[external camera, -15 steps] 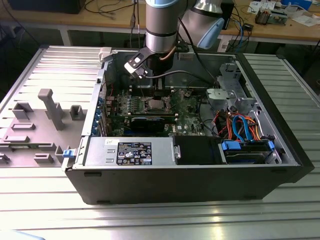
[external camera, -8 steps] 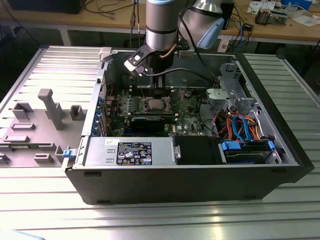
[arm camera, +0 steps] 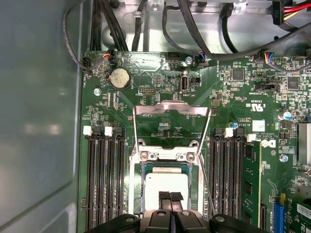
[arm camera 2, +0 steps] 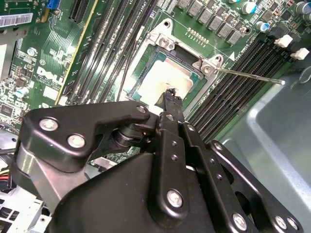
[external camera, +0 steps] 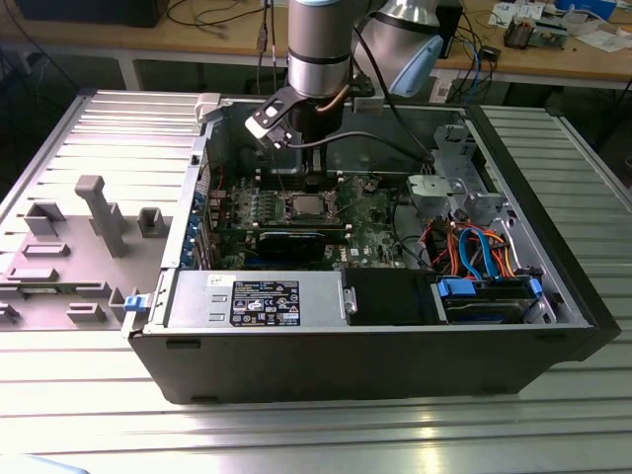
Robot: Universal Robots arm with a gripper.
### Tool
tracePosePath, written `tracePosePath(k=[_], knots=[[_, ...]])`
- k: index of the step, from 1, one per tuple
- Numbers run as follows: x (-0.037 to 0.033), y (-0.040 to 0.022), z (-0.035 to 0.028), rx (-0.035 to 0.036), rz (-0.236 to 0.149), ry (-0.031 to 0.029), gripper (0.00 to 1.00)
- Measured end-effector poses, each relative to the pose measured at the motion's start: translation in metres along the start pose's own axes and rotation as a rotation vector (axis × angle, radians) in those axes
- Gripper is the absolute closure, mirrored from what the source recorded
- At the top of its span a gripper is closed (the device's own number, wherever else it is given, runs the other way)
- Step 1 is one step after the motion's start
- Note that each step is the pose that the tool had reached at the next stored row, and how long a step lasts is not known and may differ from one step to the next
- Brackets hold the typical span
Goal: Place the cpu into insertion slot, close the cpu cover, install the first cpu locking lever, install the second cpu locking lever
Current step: 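Place the cpu into insertion slot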
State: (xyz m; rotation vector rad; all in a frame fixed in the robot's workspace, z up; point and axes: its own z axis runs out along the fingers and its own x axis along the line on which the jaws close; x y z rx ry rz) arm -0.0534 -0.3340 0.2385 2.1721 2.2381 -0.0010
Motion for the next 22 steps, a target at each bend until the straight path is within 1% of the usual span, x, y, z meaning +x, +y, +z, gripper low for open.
tracePosePath(k=[22], knots=[[-0.0003,0.0003,-0.0169,-0.0001,0.000,0.0000,0.89]])
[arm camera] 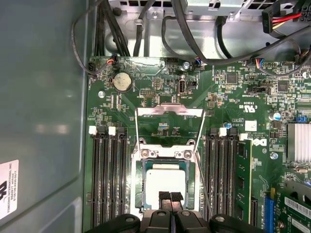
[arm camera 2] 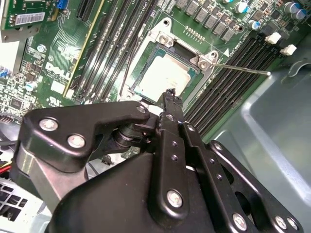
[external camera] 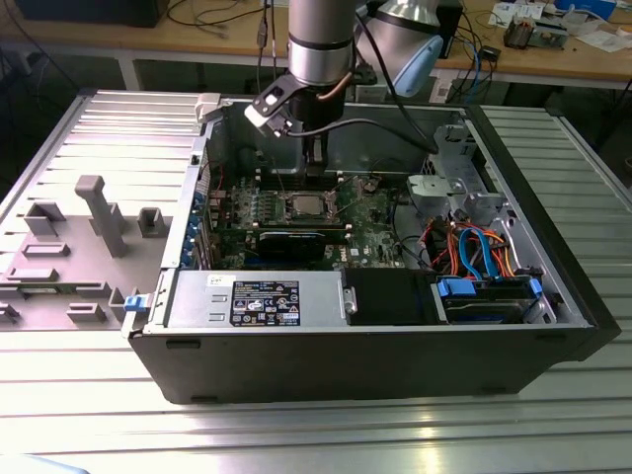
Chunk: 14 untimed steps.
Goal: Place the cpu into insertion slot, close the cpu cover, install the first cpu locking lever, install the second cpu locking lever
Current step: 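Place the cpu into insertion slot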
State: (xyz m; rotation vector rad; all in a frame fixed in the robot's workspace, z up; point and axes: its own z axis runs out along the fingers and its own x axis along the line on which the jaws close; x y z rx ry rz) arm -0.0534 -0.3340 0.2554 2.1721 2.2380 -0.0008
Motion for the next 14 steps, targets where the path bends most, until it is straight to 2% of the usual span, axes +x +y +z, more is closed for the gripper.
tracePosePath(k=[10,14], knots=[[-0.0002,0.0003,-0.0138,0.0000,0.000,0.0000,0.89],[-0.0003,0.0003,-0.0174,0.0000,0.000,0.0001,0.89]])
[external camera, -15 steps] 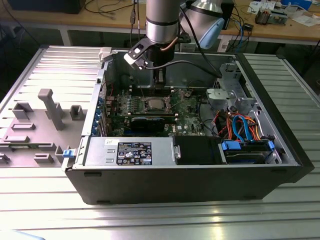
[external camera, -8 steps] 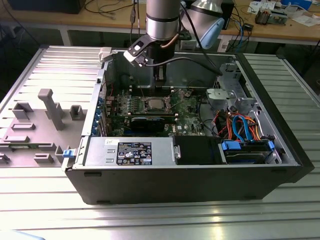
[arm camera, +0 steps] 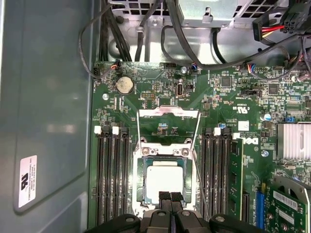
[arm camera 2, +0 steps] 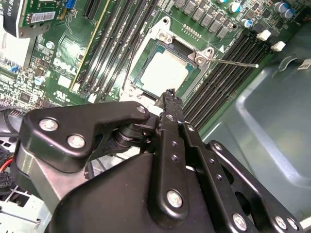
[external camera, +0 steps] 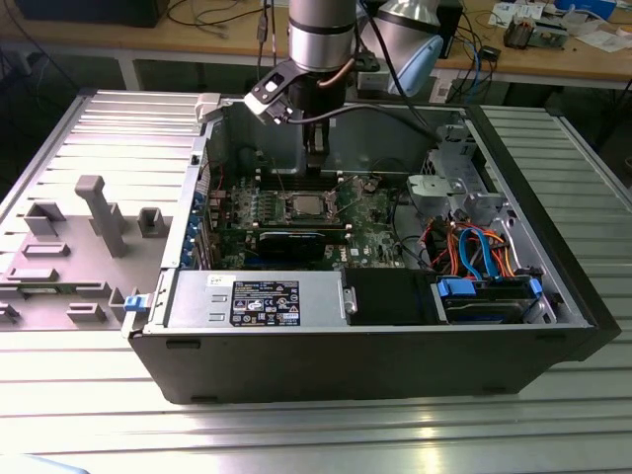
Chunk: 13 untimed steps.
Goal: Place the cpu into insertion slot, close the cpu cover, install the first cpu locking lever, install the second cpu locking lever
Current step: 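Place the cpu into insertion slot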
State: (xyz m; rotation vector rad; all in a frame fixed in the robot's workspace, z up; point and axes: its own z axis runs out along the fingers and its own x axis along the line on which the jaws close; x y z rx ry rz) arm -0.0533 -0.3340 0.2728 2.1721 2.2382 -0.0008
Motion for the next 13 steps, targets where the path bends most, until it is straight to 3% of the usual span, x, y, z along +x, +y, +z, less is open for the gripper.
tracePosePath(k=[9,13], knots=[[-0.0002,0.0002,-0.0124,0.0000,0.000,0.0000,0.89],[-0.0002,0.0003,-0.0138,0.0000,0.000,0.0001,0.89]])
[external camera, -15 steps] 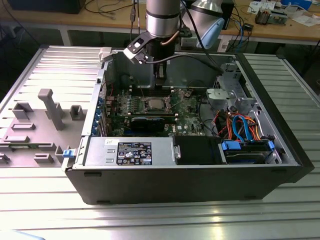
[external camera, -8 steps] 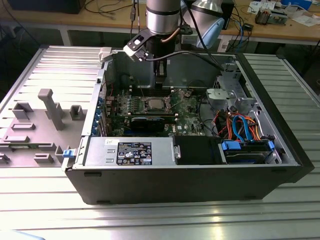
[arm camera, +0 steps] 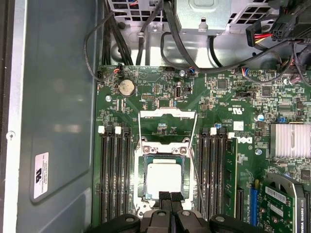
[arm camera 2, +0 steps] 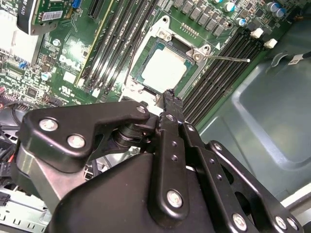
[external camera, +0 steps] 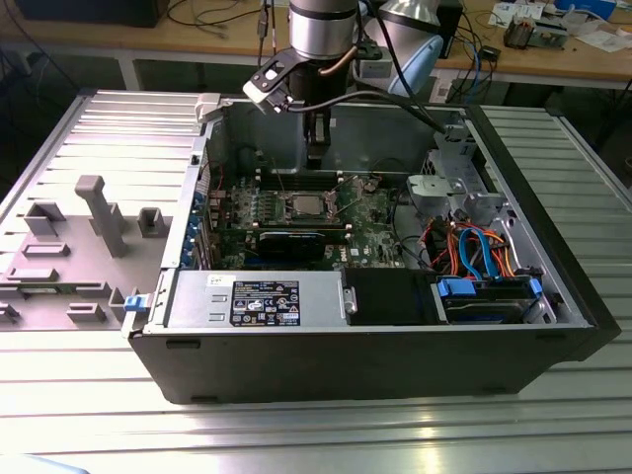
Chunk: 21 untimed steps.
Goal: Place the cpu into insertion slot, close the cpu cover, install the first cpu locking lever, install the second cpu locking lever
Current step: 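Place the cpu into insertion slot, then close the cpu cover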
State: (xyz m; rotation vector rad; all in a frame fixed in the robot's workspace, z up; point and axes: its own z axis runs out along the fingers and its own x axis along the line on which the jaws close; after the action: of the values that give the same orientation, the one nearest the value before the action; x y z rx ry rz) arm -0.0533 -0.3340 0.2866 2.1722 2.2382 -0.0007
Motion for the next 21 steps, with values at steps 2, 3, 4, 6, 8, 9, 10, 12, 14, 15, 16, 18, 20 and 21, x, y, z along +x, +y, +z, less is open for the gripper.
tracePosePath(k=[2,3,4,6,8,9,10,12,14,15,16,18,20,21], knots=[[0.0000,0.0000,-0.0001,0.0000,0.000,0.0000,0.89],[0.0000,0.0000,-0.0001,0.0000,0.000,0.0000,0.89],[0.0000,0.0000,-0.0002,0.0000,0.000,-0.0001,0.89],[0.0000,0.0001,-0.0002,0.0000,0.000,0.0000,0.89],[-0.0002,0.0005,-0.0002,0.0001,0.000,-0.0002,0.89],[-0.0002,0.0011,-0.0003,0.0003,0.000,-0.0002,0.89],[-0.0002,0.0021,-0.0003,0.0002,0.000,-0.0002,0.89],[-0.0003,0.0047,-0.0002,0.0001,0.000,-0.0001,0.89],[-0.0003,0.0074,-0.0001,0.0001,0.000,-0.0001,0.89],[-0.0004,0.0097,-0.0001,0.0001,0.000,-0.0001,0.89],[-0.0005,0.0117,0.0000,0.0000,0.000,-0.0001,0.89],[-0.0005,0.0142,0.0000,0.0000,0.000,-0.0001,0.89],[-0.0006,0.0176,0.0001,0.0000,0.000,0.0000,0.89],[-0.0007,0.0186,0.0001,0.0001,0.000,-0.0001,0.89]])
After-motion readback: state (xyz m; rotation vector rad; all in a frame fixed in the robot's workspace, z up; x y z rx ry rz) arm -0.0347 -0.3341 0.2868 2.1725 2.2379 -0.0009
